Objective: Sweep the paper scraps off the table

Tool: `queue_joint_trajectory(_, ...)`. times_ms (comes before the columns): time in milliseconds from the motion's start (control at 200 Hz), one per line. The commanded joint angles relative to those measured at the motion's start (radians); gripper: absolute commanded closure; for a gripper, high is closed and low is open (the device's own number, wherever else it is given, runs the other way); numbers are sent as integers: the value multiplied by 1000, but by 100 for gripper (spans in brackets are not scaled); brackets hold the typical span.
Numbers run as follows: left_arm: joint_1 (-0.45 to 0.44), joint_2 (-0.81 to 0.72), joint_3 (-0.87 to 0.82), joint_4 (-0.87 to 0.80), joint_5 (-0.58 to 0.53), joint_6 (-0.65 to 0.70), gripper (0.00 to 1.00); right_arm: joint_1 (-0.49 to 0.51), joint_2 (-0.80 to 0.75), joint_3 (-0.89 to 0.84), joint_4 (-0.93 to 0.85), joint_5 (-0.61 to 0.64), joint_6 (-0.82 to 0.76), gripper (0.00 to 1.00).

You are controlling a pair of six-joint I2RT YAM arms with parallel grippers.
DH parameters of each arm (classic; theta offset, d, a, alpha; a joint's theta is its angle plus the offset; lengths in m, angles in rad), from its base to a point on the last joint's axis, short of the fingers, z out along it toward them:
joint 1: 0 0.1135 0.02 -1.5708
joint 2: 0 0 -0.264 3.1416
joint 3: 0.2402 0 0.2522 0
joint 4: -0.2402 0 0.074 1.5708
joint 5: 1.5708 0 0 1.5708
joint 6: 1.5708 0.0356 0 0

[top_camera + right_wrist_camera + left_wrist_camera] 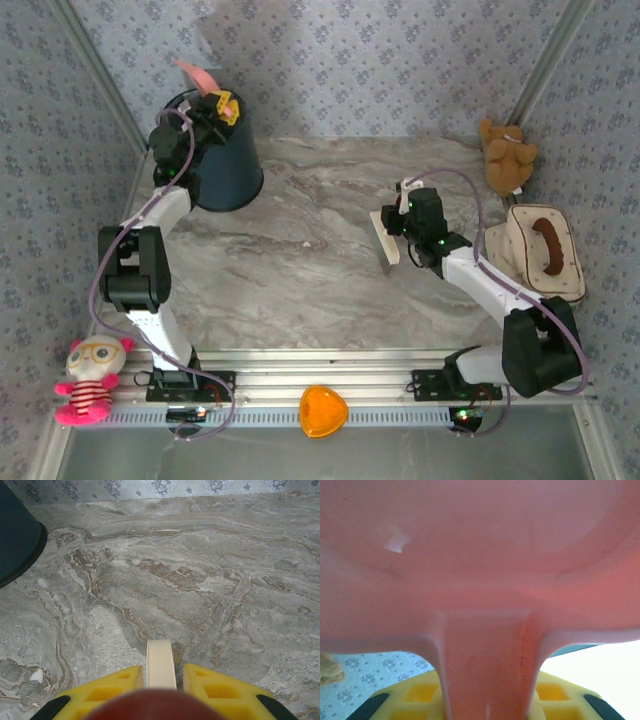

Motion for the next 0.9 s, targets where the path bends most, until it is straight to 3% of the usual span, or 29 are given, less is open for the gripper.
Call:
queue_joint_trajectory(0, -3, -25, 53, -38, 59, 37, 100, 6, -2, 29, 11, -6, 14, 100)
queue_joint_trajectory(350, -5, -90, 148, -392, 197, 375, 100, 5, -20, 14, 17, -5, 15, 100)
queue_joint_trajectory(650, -38, -161, 290, -1003, 206, 916, 100, 6, -27, 9, 24, -3, 17, 100)
queue_joint_trajectory(894, -99, -153, 456, -1471, 99, 1338, 100, 4, -27, 6, 29, 1, 22, 100)
